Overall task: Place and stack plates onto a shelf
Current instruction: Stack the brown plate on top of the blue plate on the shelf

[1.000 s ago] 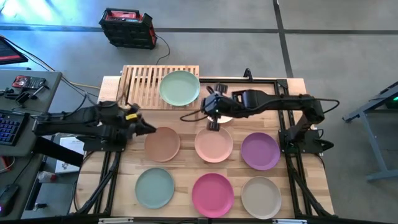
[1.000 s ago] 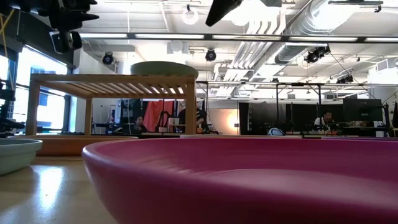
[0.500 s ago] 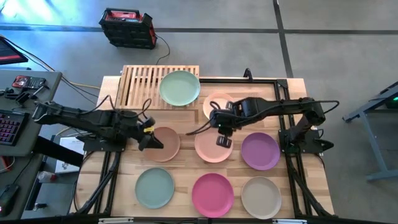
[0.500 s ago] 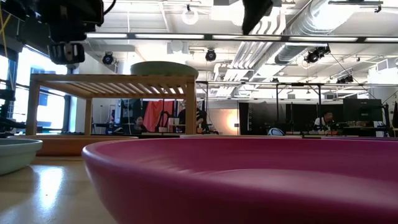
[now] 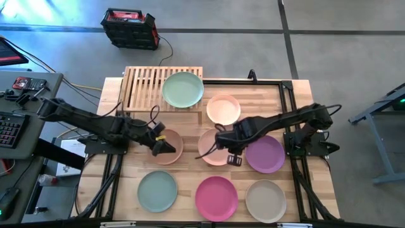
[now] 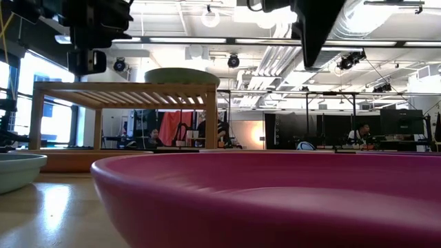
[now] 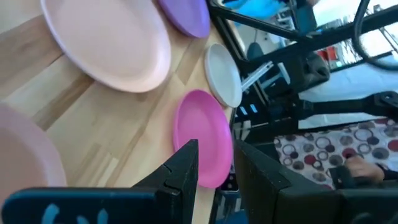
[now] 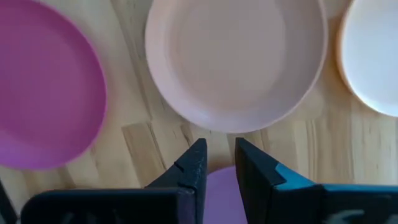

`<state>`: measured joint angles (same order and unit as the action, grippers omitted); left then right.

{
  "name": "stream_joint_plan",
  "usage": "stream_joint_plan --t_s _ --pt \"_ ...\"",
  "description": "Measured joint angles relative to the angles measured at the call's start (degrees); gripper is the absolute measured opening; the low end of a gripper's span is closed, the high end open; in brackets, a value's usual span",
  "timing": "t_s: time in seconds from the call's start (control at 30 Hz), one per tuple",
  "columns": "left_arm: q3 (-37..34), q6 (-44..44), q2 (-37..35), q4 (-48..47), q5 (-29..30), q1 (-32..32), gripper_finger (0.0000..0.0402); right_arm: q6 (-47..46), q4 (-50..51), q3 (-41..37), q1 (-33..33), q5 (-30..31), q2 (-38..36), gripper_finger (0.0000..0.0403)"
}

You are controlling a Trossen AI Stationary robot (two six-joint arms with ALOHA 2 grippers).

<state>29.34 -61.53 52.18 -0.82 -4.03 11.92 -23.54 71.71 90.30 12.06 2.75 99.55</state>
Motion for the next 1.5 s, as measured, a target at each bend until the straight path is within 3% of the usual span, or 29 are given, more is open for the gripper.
stream_joint_plan --t_s 0.43,0.67,1.13,1.5 --pt "0.0 -10.25 4.77 4.12 4.02 0.26 0.009 19.62 -18.25 -14.13 4.5 -2.39 0.0 0.006" --pt "-0.04 -11.33 6.24 4.21 4.79 0.27 0.009 29.94 -29.02 -21.61 6.38 -3.03 0.0 0.006" --pt "-0.04 -10.81 6.59 4.11 4.96 0.25 0.009 35.2 -42.44 -29.61 6.71 -1.91 0.0 0.006" --pt "-0.04 -9.82 6.59 4.11 4.96 0.22 0.009 35.03 -43.73 -31.67 6.31 2.27 0.0 0.006"
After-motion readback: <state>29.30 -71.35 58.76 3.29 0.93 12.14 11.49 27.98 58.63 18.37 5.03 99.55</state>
